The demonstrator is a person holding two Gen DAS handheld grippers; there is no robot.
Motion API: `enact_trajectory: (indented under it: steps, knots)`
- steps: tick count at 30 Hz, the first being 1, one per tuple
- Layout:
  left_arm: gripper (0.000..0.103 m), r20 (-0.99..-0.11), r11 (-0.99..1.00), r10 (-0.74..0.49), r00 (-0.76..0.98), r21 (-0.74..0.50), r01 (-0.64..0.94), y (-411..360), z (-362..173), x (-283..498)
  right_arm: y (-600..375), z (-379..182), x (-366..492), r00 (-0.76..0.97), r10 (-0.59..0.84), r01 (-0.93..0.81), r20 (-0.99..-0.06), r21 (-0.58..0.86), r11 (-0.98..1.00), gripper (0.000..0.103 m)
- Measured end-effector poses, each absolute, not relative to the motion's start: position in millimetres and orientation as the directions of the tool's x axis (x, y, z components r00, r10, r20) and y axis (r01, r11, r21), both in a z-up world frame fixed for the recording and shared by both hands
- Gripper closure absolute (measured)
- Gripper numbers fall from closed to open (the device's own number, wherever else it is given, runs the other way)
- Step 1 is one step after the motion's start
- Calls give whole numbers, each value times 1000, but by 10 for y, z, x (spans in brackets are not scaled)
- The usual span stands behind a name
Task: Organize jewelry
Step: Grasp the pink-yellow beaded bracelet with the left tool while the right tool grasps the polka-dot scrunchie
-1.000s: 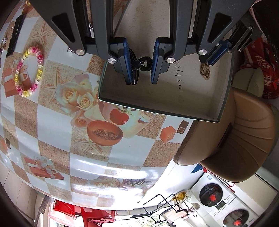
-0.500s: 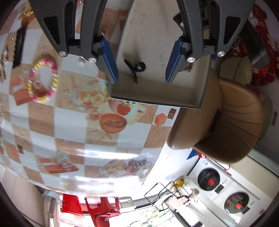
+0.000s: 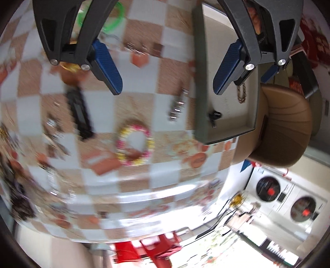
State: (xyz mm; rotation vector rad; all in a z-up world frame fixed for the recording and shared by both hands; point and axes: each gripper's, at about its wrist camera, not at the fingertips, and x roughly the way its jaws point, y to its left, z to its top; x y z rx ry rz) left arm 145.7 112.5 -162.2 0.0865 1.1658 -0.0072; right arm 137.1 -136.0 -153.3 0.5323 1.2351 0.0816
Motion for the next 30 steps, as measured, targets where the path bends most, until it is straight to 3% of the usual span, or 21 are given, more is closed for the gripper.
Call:
enact_trajectory:
  steps: [8, 9, 10, 14, 30]
  knots:
    - [0, -914, 988, 7, 407, 70, 140, 520, -1503, 1287, -2052, -1466, 915, 391, 282, 329, -876, 419, 846, 10]
    - [0, -916, 986, 0, 402, 68, 155, 439, -1508, 1273, -2140, -1456, 859, 399, 268, 342, -877, 414, 844, 8]
    - [0, -918, 984, -3, 397, 67, 163, 388, -1514, 1264, -2195, -1450, 819, 406, 260, 348, -876, 411, 843, 0]
    - [0, -928, 976, -34, 372, 49, 212, 165, -1548, 1241, -2428, -1401, 651, 450, 222, 377, -865, 409, 831, 0]
    - [0, -934, 962, -38, 356, 62, 264, -404, -1729, 1570, -2851, -1700, 703, 303, 152, 378, -941, 265, 887, 0]
